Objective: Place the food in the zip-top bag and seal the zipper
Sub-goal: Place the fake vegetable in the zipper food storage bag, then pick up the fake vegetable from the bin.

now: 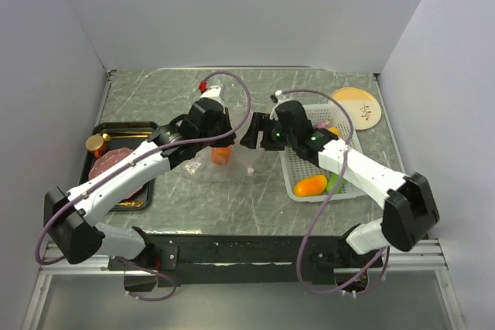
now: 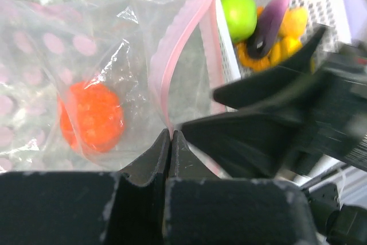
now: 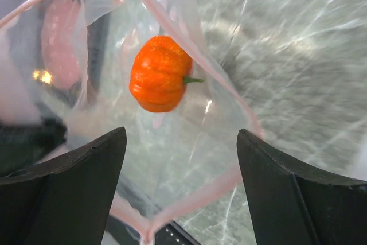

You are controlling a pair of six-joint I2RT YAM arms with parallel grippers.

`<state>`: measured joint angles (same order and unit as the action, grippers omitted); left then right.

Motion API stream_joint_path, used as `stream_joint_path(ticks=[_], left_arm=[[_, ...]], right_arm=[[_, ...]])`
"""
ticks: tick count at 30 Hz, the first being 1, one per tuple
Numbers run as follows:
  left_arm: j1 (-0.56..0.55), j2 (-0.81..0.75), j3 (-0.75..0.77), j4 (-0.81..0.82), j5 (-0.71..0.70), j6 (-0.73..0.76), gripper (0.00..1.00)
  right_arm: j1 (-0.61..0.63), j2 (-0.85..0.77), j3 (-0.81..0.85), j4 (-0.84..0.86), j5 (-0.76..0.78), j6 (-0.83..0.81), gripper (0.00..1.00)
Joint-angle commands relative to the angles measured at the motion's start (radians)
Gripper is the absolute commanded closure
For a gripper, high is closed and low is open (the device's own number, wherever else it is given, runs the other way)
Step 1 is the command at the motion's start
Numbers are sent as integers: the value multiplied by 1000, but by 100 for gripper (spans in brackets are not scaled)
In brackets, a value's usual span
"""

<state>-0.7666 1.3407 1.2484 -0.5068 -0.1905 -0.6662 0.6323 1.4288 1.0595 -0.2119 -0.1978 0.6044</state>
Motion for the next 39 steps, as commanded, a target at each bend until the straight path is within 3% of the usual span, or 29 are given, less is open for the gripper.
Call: stream_joint_path(ticks=[1, 4, 8, 11, 14, 18, 21, 23, 24, 26, 28, 39], left_arm=[[0, -55, 51, -1, -64, 2, 99], [0, -80, 68, 11, -55, -21, 99], [3, -95, 45, 24, -102, -9, 99], [30, -11, 123, -108, -63, -27, 99], [35, 52, 129, -148, -73, -36, 99], [42, 89, 73, -87, 57, 34, 99], [-5, 121, 188, -241, -99, -59, 99], [-33, -25, 151, -140, -162, -52, 99], [42, -50, 53, -59, -54, -33, 99], [136, 28, 86, -152, 35, -53, 99], [98, 60, 178, -232, -38, -32, 99], [89, -40, 17, -7, 89, -26, 99]], right_arm=[[-2, -120, 2, -24, 136, -34, 20], [-8, -107, 16, -53, 126, -38, 28], [-8, -113, -7, -54, 143, -20, 27], [-11, -125, -12, -87, 181, -6, 28], [-22, -165, -7, -174, 328, 18, 25], [-138, -258, -48, -244, 416, 25, 23], [-265, -281, -98, -244, 344, 11, 23], [-293, -268, -99, -291, 360, -3, 21], [-302, -260, -107, -291, 365, -11, 21], [-325, -236, -127, -270, 328, -18, 21], [-336, -214, -121, -276, 302, -12, 21], [-379, -58, -70, -221, 324, 40, 21]])
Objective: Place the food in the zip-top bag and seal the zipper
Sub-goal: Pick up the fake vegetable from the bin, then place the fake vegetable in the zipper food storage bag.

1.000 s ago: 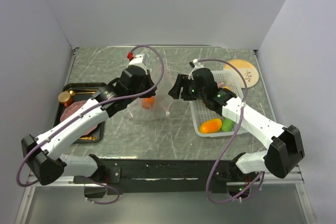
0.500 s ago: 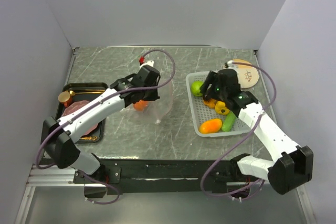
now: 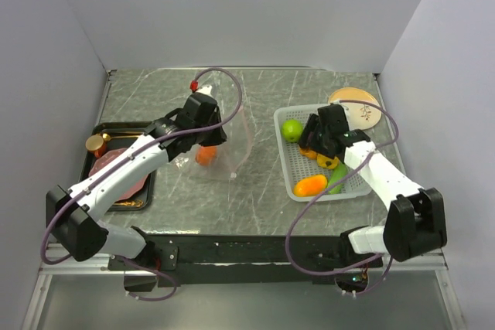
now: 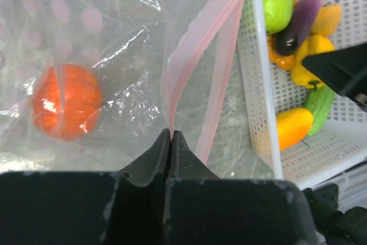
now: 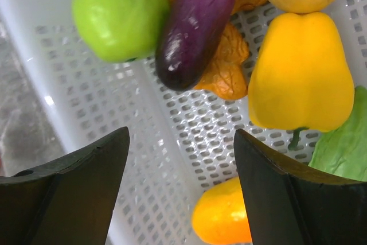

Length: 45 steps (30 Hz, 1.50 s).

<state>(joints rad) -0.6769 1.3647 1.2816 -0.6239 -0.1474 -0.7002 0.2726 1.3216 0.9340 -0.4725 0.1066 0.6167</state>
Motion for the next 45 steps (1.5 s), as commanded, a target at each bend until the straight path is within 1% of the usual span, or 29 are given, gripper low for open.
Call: stream_joint_path(ticks=[1, 5, 12, 14, 17, 18, 19, 21, 22, 23, 24, 26, 28, 30, 34, 39, 41, 43, 44, 45], left_arm=[[-1, -65, -16, 110, 43, 14, 99], [-1, -65, -24, 119, 61, 31, 99], [-1, -67, -34, 124, 80, 41, 99], [-1, -61, -30, 124, 78, 45, 99], [-1, -55, -28, 118, 72, 47, 99], [-1, -55, -28, 118, 74, 44, 99], [-1, -55, -33, 118, 74, 42, 99], [-1, -56, -34, 121, 77, 41, 99], [-1, -55, -36, 124, 77, 41, 99], [-1, -55, -36, 125, 78, 41, 99], [-1, -50, -33, 124, 80, 42, 99], [-1, -46, -30, 121, 81, 47, 99], [-1, -41, -25, 119, 80, 47, 99], [-1, -39, -24, 119, 77, 48, 99], [-1, -42, -28, 122, 75, 45, 99], [-1, -29, -18, 116, 77, 51, 99], [-1, -21, -4, 109, 77, 57, 99], [-1, -18, -14, 130, 78, 62, 99], [-1, -18, -19, 138, 81, 65, 99], [-1, -15, -19, 138, 85, 68, 99]], right_arm=[[-19, 76, 66, 57, 22, 35, 22], [-32, 152, 101, 77, 39, 48, 26], [-46, 244, 118, 138, 10, 46, 30], [-47, 269, 126, 149, 8, 44, 35], [-49, 281, 118, 172, 5, 38, 39], [-50, 284, 120, 173, 2, 37, 42], [-50, 284, 120, 173, -2, 32, 48], [-52, 281, 112, 184, -13, 26, 53], [-52, 280, 111, 184, -16, 25, 58], [-52, 275, 111, 183, -22, 18, 59], [-52, 266, 103, 186, -28, 15, 67], [-50, 251, 92, 193, -36, 5, 72], [-50, 229, 80, 198, -56, -5, 82], [-52, 206, 71, 190, -82, -18, 87], [-50, 140, 42, 187, -104, -38, 88], [-50, 27, 14, 141, -195, -80, 88], [-50, -24, -1, 138, -281, -92, 88], [-50, -111, -38, 159, -370, -100, 88], [-50, -142, -44, 161, -457, -103, 87], [-50, -192, -52, 167, -502, -104, 87]])
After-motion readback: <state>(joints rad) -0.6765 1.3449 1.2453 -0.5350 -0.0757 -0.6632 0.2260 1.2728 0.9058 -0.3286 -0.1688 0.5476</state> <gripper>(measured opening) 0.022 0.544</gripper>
